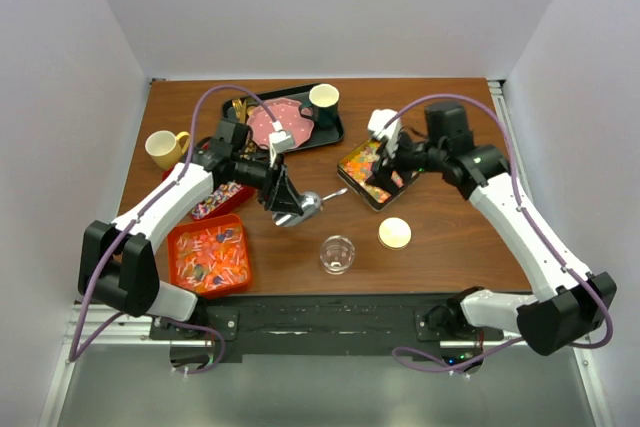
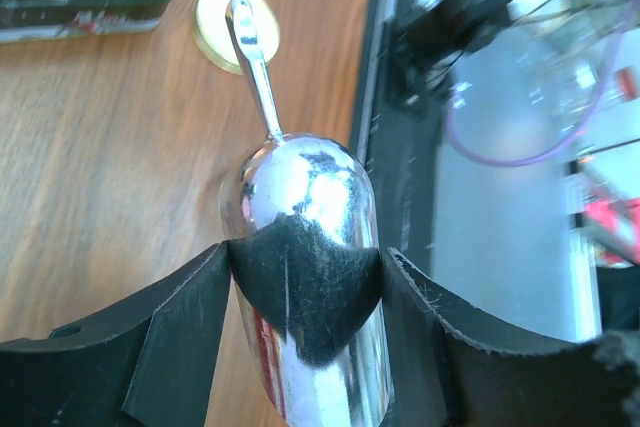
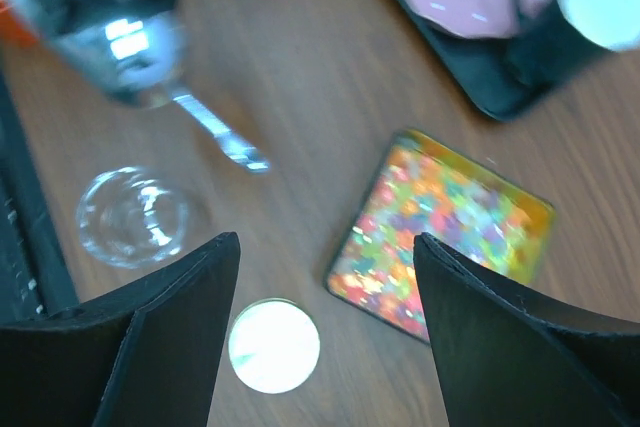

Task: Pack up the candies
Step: Pick up the spatula from the center of the board, then adjust the spatula.

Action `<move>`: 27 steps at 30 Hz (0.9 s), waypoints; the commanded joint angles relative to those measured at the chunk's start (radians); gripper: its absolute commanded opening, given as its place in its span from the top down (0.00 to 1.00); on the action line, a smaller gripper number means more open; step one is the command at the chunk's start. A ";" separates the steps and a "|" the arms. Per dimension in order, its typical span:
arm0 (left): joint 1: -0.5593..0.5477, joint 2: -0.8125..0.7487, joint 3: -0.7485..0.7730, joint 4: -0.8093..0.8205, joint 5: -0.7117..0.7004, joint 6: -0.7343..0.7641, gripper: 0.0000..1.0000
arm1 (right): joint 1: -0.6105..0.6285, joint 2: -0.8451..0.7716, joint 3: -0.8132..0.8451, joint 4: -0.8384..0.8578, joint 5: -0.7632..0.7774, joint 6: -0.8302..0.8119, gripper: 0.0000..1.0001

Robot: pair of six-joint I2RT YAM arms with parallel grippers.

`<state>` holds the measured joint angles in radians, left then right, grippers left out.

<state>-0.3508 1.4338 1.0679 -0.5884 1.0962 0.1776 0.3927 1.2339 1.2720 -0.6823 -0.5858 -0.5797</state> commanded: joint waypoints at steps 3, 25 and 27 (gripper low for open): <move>0.065 -0.039 -0.028 0.097 0.278 -0.093 1.00 | 0.230 -0.100 -0.095 0.070 0.108 -0.138 0.25; 0.076 -0.032 -0.106 0.458 0.441 -0.495 0.99 | 0.411 0.006 -0.076 0.127 0.199 -0.356 0.46; 0.076 -0.027 -0.108 0.467 0.445 -0.500 0.99 | 0.416 0.006 -0.077 0.147 0.219 -0.358 0.54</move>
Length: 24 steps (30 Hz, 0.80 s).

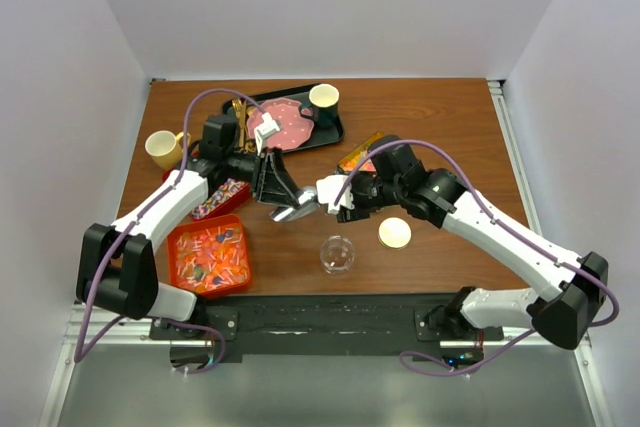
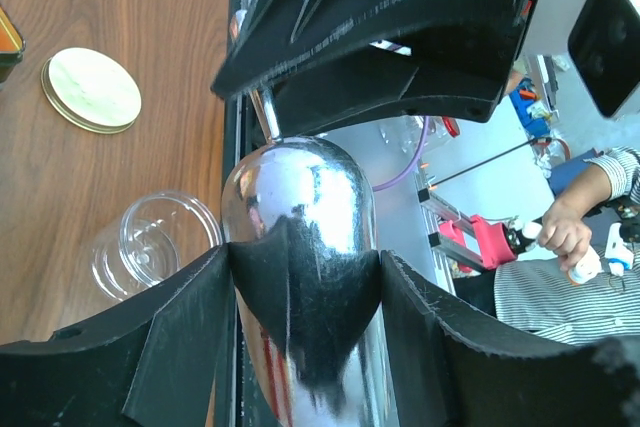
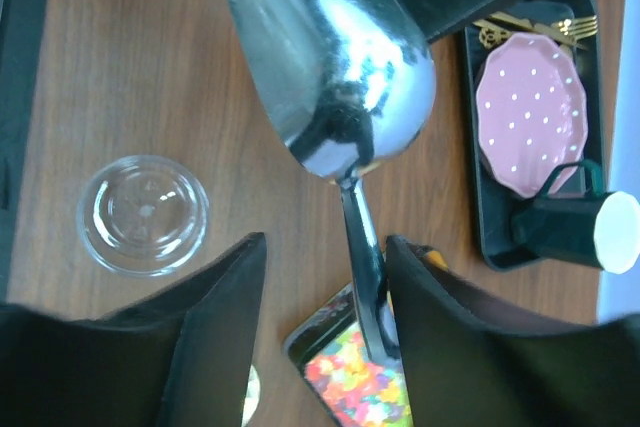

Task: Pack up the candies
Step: Adjust the spatula.

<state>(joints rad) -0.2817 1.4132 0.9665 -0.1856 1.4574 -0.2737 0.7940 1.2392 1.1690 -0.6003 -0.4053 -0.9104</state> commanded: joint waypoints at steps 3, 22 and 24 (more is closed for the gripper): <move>0.007 0.001 -0.009 0.072 0.083 -0.053 0.99 | 0.016 0.000 0.024 0.074 0.048 -0.036 0.63; 0.134 -0.302 0.117 -0.359 -0.585 0.891 0.38 | -0.082 0.023 0.058 -0.182 -0.091 0.250 1.00; 0.133 -0.393 -0.006 -0.274 -0.595 0.994 0.39 | -0.121 0.032 0.063 -0.200 -0.142 0.281 1.00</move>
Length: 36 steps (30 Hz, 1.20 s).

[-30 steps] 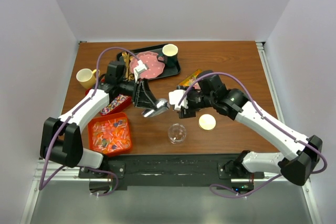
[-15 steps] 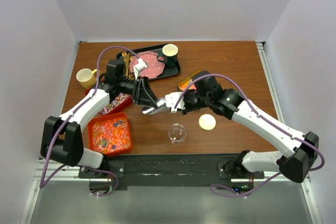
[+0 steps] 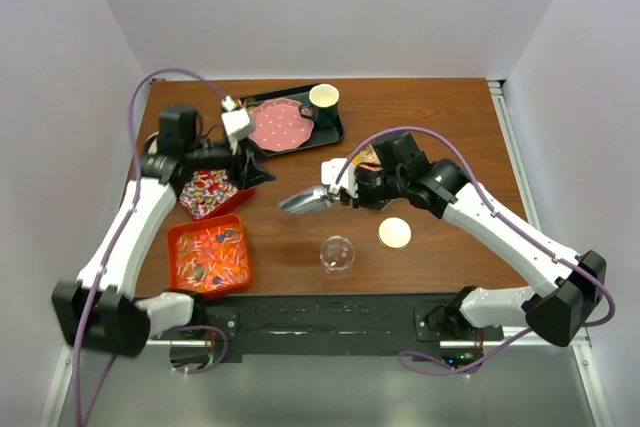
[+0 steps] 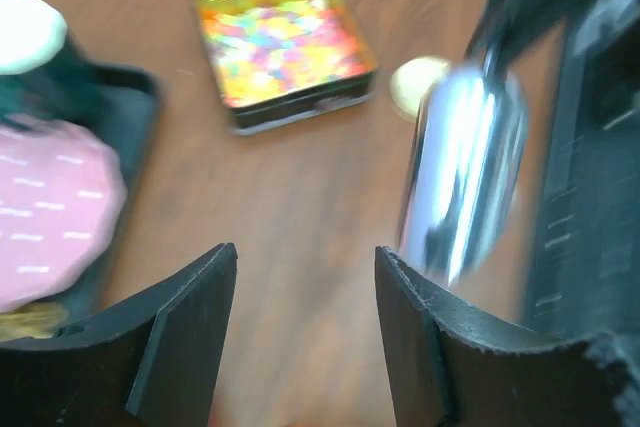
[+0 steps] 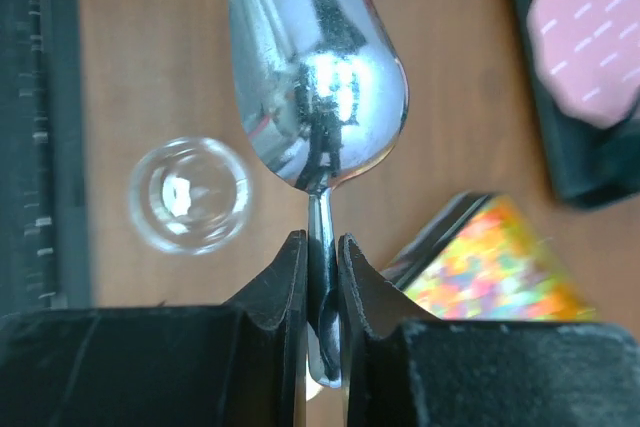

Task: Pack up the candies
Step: Adjust the spatula.

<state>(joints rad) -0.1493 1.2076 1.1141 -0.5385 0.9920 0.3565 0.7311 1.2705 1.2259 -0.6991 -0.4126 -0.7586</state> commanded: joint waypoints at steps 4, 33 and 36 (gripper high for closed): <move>-0.003 -0.373 -0.313 0.202 -0.124 0.500 0.38 | -0.082 0.029 0.029 -0.109 -0.187 0.200 1.00; -0.265 -0.243 -0.364 0.261 -0.119 0.636 0.47 | -0.121 0.084 0.080 0.003 -0.313 0.458 1.00; -0.274 -0.232 -0.358 0.285 -0.118 0.618 0.47 | -0.122 0.086 0.078 0.004 -0.296 0.456 1.00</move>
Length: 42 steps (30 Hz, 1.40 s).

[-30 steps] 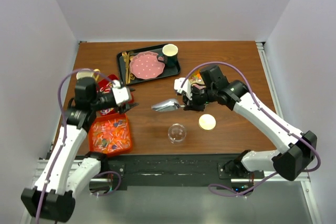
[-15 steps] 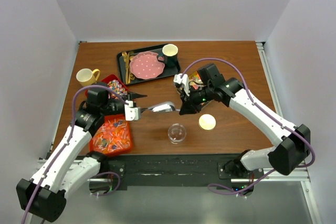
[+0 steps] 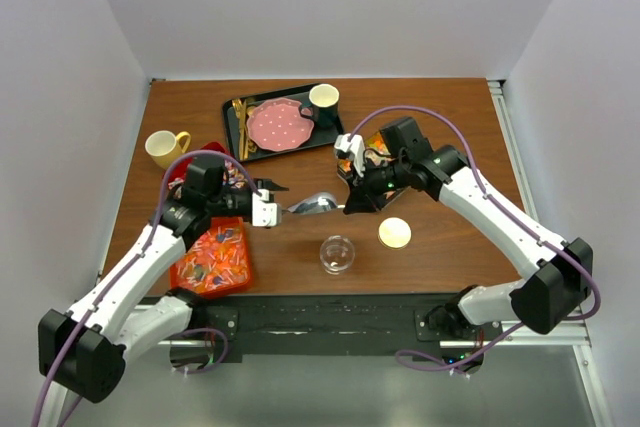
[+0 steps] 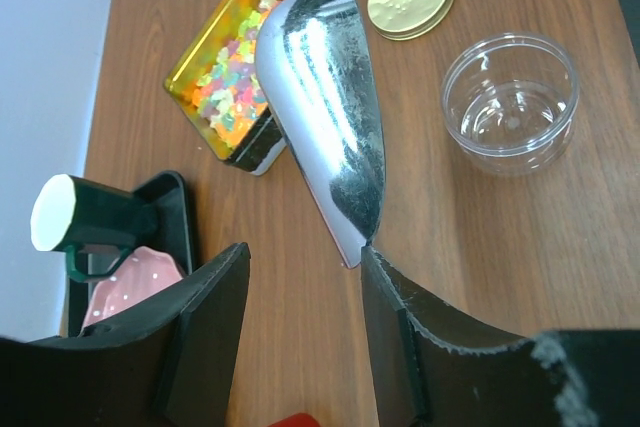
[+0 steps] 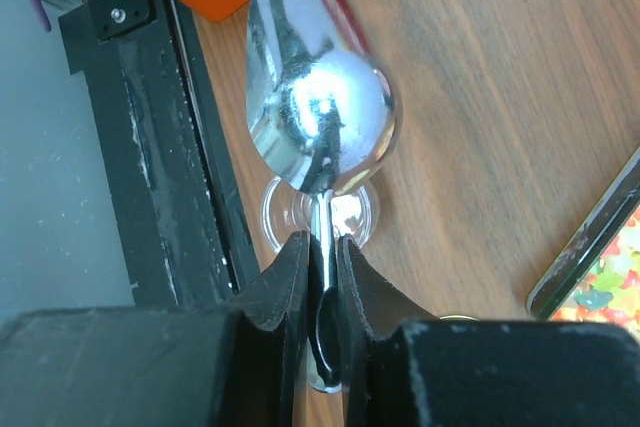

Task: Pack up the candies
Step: Adjust the spatula.

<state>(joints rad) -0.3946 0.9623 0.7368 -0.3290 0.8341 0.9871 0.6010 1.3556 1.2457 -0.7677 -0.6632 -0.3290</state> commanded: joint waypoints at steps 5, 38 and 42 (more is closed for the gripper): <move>-0.030 0.003 0.068 -0.017 -0.004 0.008 0.43 | -0.018 -0.006 0.044 0.076 -0.029 0.033 1.00; -0.001 0.125 0.065 0.235 0.049 -0.338 0.74 | -0.064 -0.015 -0.023 0.142 -0.136 0.191 1.00; 0.080 0.138 0.090 0.261 0.175 -0.479 0.74 | -0.066 -0.006 -0.035 0.142 -0.127 0.185 1.00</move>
<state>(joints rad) -0.3828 1.1030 0.7586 -0.1421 0.8585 0.6701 0.5362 1.3716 1.2259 -0.6609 -0.7815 -0.1417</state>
